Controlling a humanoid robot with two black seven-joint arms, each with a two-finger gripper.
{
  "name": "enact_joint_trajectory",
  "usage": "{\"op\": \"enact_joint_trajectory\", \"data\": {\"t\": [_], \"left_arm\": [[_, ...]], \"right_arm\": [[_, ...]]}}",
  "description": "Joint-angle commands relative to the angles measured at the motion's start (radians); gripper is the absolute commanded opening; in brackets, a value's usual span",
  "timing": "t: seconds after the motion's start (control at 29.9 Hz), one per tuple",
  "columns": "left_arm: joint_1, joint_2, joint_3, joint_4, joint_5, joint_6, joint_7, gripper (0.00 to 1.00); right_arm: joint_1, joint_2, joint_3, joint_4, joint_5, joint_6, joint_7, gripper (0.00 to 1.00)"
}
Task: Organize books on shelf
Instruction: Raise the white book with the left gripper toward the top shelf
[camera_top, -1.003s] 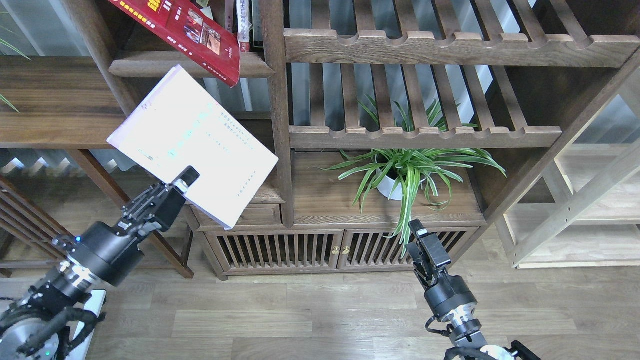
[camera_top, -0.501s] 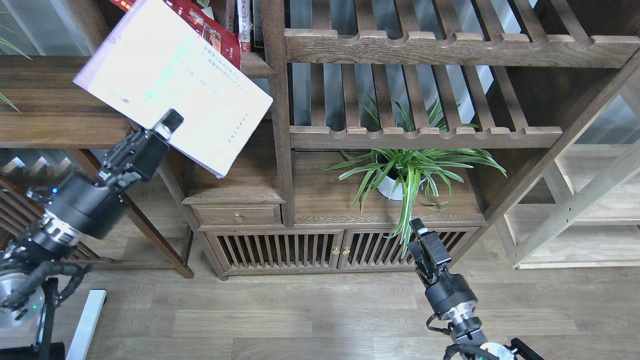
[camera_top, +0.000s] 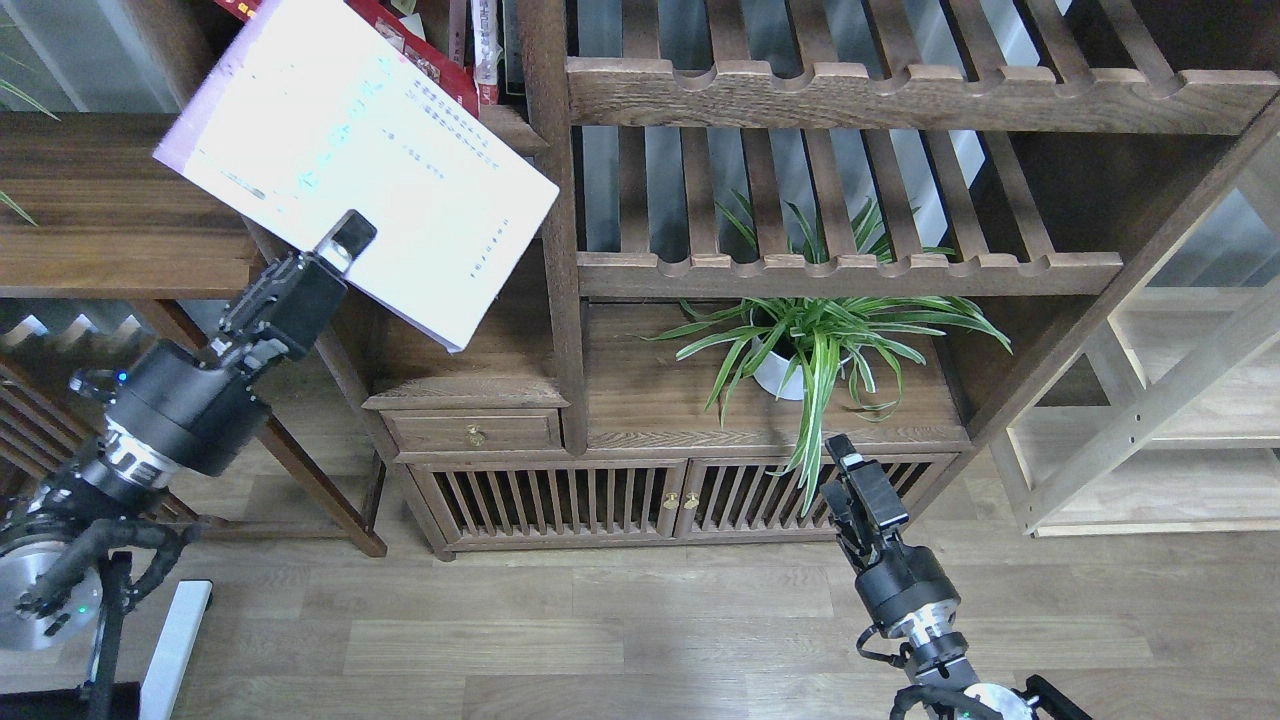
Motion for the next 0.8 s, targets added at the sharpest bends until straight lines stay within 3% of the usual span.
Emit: {"op": "enact_joint_trajectory", "data": {"t": [0.0,0.3,0.77], "left_arm": [[0.038,0.0,-0.006,-0.004,-0.003,0.0,0.0,0.01],[0.144,0.0,-0.009,-0.004,-0.005,0.0,0.0,0.01],[0.141,0.0,-0.011,-0.001,-0.028,0.0,0.0,0.01]], "right_arm": [[0.0,-0.001,0.001,0.0,0.0,0.0,0.0,1.0],[0.0,0.001,0.0,0.0,0.0,0.0,-0.001,1.0],[-0.014,-0.007,0.0,0.003,0.0,0.0,-0.003,1.0]]}}
